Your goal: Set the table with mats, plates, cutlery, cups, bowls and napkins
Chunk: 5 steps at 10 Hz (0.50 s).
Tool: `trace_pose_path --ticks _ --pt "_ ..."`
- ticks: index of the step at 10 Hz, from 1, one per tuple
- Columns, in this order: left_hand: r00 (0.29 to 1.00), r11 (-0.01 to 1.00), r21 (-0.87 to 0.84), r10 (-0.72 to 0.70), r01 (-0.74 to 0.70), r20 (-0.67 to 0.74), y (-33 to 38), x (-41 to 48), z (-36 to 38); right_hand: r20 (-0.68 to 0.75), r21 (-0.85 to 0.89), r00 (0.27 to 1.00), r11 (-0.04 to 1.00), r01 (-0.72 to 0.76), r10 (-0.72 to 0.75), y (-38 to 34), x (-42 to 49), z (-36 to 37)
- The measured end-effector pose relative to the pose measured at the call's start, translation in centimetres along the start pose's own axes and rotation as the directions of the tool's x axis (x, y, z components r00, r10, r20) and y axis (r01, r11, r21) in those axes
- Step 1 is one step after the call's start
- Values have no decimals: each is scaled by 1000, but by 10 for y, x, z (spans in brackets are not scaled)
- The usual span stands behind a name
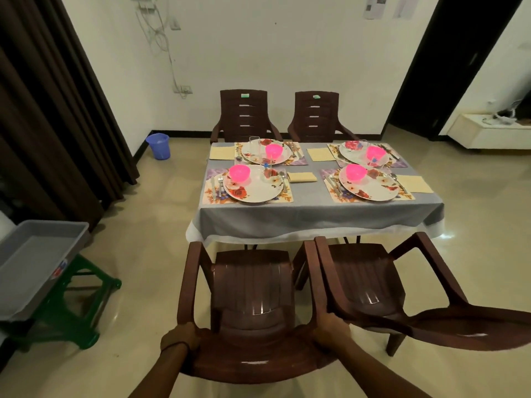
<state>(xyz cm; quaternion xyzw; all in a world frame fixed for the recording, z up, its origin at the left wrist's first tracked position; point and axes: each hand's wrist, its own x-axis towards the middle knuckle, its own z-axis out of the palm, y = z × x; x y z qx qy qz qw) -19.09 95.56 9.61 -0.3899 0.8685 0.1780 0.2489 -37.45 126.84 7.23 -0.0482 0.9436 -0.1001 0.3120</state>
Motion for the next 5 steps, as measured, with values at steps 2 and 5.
trace_pose_path --ticks 2,5 --pt "999 1000 7 -7 7 -42 1 -10 2 -9 -58 997 996 74 -75 -8 -12 -14" --pt "984 997 76 -9 23 -179 26 -21 -8 -30 -288 892 858 425 -452 -64 -1 -51"
